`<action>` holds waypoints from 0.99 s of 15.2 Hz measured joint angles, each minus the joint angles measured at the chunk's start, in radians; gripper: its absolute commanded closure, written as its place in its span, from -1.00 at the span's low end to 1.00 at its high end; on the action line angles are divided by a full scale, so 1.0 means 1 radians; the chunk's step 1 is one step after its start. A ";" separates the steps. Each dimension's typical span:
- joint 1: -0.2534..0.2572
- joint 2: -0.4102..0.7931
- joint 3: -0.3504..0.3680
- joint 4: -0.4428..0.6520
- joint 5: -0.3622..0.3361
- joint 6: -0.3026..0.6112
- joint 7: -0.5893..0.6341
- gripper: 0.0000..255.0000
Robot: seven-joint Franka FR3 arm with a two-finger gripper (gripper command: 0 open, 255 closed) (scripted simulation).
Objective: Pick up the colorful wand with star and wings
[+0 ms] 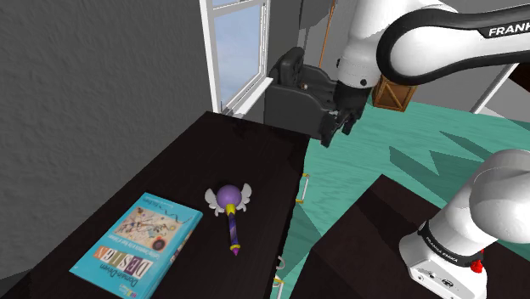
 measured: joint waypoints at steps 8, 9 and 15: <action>-0.012 0.241 0.176 0.009 0.015 0.235 0.249 -1.00; -0.018 0.280 0.195 0.019 0.005 0.262 0.281 -1.00; -0.051 0.559 0.308 0.107 -0.134 0.426 0.543 -1.00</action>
